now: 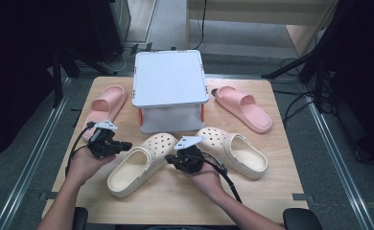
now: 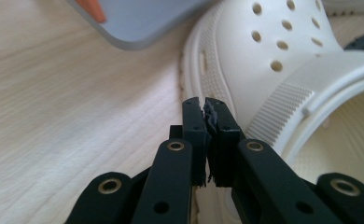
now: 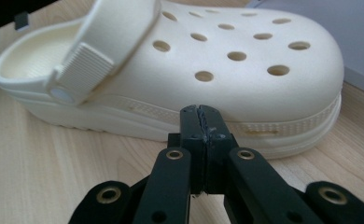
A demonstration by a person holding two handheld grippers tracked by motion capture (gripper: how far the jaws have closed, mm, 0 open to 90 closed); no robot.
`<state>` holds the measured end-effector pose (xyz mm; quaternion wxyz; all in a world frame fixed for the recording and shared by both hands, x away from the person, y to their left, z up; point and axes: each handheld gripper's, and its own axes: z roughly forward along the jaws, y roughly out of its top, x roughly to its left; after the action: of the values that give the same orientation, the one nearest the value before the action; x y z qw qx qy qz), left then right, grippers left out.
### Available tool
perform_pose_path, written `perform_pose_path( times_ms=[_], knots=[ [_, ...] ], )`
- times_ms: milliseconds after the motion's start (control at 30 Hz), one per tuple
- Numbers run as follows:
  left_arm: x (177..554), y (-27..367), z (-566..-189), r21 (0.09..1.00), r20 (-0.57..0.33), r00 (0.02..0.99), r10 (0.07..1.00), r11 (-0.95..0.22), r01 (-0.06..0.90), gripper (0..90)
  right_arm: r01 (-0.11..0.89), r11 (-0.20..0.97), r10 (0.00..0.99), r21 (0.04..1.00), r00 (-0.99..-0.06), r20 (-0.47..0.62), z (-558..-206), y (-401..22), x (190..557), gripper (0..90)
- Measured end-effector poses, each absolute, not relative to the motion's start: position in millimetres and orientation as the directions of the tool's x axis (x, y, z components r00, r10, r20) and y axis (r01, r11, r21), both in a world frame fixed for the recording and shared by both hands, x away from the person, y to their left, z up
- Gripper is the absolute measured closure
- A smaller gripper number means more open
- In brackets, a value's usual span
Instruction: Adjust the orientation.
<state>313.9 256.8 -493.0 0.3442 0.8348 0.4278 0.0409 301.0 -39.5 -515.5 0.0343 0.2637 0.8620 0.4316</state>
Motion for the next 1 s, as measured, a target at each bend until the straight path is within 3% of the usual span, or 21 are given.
perform_pose_path(
  times_ms=[233,1000],
  knots=[
    [307.6,249.6,-494.8,0.616,-0.203,0.62,0.758,-0.393,0.682,89.0,0.397,0.515,0.482,0.76,-0.867,0.126,-515.9,-37.8,301.7,90.0],
    [292.1,232.2,-494.6,0.623,-0.243,0.628,0.739,-0.378,0.685,88.4,0.443,0.505,0.513,0.741,-0.844,0.156,-513.3,-45.0,317.8,90.0]
  ],
)
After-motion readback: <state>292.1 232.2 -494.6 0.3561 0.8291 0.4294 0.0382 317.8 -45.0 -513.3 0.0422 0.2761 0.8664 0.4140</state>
